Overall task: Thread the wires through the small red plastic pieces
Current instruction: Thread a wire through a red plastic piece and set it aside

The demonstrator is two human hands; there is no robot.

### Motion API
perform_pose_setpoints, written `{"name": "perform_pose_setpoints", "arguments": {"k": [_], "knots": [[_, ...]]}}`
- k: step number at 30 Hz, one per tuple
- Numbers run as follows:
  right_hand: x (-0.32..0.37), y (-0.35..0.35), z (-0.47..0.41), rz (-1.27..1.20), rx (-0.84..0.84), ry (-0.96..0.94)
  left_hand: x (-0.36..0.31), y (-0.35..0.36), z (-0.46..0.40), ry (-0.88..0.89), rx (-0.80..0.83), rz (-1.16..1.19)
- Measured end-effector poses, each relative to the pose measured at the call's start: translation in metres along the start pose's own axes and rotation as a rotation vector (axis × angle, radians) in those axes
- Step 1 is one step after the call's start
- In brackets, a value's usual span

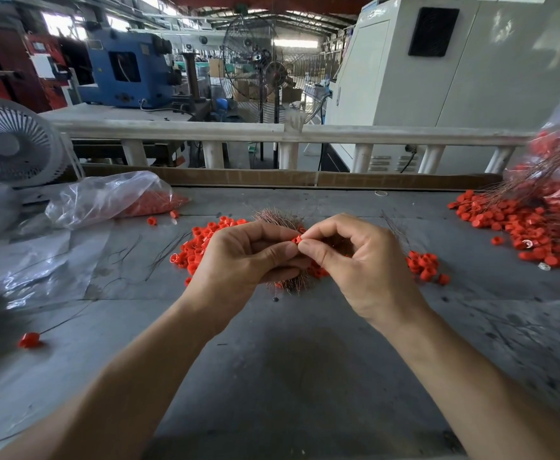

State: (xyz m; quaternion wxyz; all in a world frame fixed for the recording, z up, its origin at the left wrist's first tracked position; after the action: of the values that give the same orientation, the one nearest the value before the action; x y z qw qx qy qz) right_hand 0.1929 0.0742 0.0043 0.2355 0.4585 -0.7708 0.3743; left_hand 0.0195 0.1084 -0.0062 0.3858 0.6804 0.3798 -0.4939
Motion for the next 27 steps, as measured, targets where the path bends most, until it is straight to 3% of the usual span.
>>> {"name": "perform_pose_setpoints", "arguments": {"k": [27], "knots": [[0.011, 0.003, -0.001, 0.176, -0.023, -0.128, 0.001, 0.000, -0.001, 0.032, -0.052, -0.045]]}}
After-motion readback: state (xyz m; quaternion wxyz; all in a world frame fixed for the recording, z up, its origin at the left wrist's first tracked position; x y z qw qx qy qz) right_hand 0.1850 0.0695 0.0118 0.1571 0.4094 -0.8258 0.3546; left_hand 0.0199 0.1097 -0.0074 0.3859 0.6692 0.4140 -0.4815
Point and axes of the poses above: each hand's wrist, its own z-axis away from the middle knuckle, its own y-axis out of the palm, x = y × z, the point moved 2 cm from there along -z, towards the middle knuckle, and after that the axes turned 1 degree about -z, right-handed, at the moved point
